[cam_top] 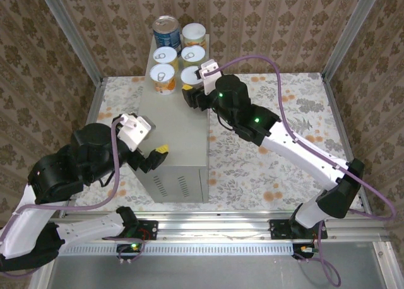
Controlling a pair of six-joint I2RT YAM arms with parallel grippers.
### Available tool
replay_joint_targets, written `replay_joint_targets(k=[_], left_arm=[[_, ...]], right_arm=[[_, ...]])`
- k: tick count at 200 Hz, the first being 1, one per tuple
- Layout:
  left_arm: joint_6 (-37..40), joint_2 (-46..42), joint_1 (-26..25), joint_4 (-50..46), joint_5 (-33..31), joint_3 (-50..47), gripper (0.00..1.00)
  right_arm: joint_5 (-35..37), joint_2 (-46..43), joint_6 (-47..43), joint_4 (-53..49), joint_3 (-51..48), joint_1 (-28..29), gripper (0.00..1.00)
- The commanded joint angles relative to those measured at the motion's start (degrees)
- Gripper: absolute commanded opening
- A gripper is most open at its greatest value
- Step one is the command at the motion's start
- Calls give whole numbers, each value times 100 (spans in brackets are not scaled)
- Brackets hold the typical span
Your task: Place and organize the canned foods onto the counter
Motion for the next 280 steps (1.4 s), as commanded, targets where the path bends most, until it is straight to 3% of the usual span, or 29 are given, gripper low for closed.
replay_joint_targets(k=[1, 51, 78, 194, 280], left_arm=[[5, -28, 49, 132, 85, -23, 100], [-12, -23, 75, 127, 141, -17, 100], [-29, -28, 85, 119, 164, 14, 100], [-65, -3, 93, 119, 173, -9, 100], [-82, -72, 102, 92, 147, -56, 100]], right_arm=[[-89, 178, -37, -413, 72, -49, 76], [-97, -7, 45, -149, -295, -45, 92], [-54, -114, -47, -3, -497, -44, 94], [-1, -83, -176, 291, -598, -43, 81], [-112, 117, -176, 207, -381, -60, 80]])
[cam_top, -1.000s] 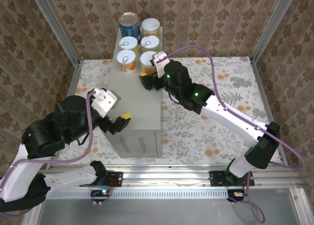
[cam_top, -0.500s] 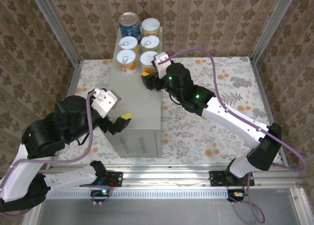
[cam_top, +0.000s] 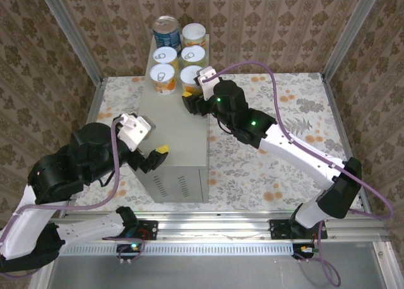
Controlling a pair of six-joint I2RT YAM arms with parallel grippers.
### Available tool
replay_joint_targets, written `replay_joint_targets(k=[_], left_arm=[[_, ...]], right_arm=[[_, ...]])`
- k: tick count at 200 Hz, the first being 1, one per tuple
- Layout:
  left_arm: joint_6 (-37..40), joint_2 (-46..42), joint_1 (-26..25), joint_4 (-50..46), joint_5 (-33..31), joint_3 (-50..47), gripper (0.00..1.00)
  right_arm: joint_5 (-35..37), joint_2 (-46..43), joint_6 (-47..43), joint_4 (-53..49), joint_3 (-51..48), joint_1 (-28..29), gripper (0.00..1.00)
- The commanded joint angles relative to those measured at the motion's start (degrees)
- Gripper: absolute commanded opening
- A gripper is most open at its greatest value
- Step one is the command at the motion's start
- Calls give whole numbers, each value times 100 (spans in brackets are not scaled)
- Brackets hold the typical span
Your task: Place and organize the canned foods onto the counter
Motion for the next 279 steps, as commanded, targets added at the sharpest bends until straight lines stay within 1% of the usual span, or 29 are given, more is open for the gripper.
replay_joint_targets(k=[1, 120, 135, 162, 194, 229, 233, 279], left_arm=[[-80, -76, 36, 95, 29, -59, 100], [-79, -98, 63, 77, 38, -61, 100], [-80, -96, 62, 68, 47, -38, 100], [-77, -57, 72, 67, 57, -13, 100], [-71, -18, 72, 94, 64, 17, 100], [-80, 45, 79, 170, 36, 16, 100], [-80, 47, 86, 184, 30, 6, 100], [-106, 129, 103, 301, 34, 8, 100]], right_arm=[[-48, 153, -87, -68, 146, -36, 79], [-121, 270, -63, -123, 279, -66, 79], [-118, 250, -52, -147, 276, -69, 82], [-47, 117, -68, -184, 222, -70, 91], [20, -241, -62, -256, 29, -74, 100], [200, -792, 81, -492, -355, -95, 100], [248, -1000, 109, -523, -419, -99, 100], [652, -1978, 351, -1018, -1053, -247, 100]])
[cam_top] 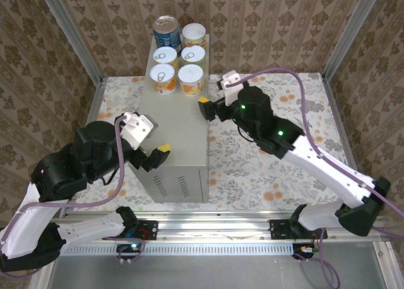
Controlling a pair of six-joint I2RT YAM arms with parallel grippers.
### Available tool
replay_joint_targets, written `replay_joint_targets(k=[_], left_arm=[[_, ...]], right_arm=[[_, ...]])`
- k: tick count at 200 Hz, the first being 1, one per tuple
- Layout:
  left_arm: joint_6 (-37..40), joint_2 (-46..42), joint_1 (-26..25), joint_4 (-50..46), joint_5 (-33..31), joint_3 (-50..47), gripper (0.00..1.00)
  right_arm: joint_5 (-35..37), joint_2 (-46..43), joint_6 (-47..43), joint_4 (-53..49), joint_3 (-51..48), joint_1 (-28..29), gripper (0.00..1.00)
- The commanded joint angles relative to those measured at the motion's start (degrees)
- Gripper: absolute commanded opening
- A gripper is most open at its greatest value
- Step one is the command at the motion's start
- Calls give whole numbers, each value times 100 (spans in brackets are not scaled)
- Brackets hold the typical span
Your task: Place and organize the canned foods onto the counter
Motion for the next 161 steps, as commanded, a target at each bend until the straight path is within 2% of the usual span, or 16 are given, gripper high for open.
replay_joint_targets(k=[1, 57, 110, 140, 161], left_arm=[[-104, 38, 53, 210, 18, 47, 100], [-230, 136, 54, 290, -105, 128, 100], [-461, 122, 132, 455, -993, 196, 100], [-728, 113, 394, 430, -1511, 295, 100], [-884, 152, 933, 281, -1542, 407, 100]], right_arm=[[417, -510, 210, -370, -277, -84, 100], [728, -1359, 272, -1140, -554, -192, 100], [909, -1692, 351, -1646, -644, -213, 100], [906, -1812, 378, -1834, -729, -211, 100], [984, -1889, 383, -2043, -803, -208, 100]])
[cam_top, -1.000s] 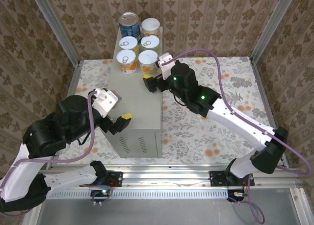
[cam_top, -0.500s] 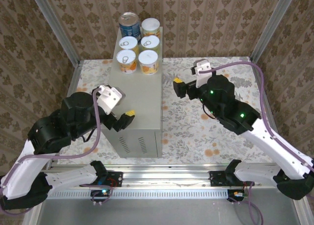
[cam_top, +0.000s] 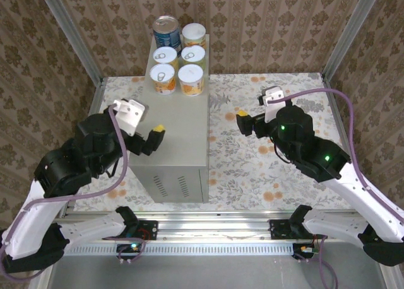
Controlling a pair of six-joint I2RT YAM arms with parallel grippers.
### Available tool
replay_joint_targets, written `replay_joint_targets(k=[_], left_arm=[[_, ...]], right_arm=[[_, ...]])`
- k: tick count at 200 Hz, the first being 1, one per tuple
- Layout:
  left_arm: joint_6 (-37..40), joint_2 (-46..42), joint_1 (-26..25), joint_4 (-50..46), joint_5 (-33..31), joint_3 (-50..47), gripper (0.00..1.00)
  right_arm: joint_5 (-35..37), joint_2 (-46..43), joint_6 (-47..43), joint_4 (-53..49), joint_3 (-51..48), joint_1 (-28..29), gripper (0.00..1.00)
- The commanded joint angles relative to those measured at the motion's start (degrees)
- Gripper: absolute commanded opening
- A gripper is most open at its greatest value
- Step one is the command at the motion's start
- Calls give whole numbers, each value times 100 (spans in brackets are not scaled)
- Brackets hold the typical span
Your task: Place and organize the canned foods onto the counter
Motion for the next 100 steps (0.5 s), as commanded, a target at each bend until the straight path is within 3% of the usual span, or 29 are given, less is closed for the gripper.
replay_joint_targets(k=[1, 72, 100], left_arm=[[-361, -9, 488, -29, -389, 261, 100], [-327, 587, 3767, -88, 1755, 574, 100], [-453, 701, 4657, 462, 2390, 126, 100]], right_arm=[[265, -161, 88, -348, -140, -40, 100], [602, -436, 647, -643, -757, -247, 100], [556, -455, 837, -600, -1205, -617, 100]])
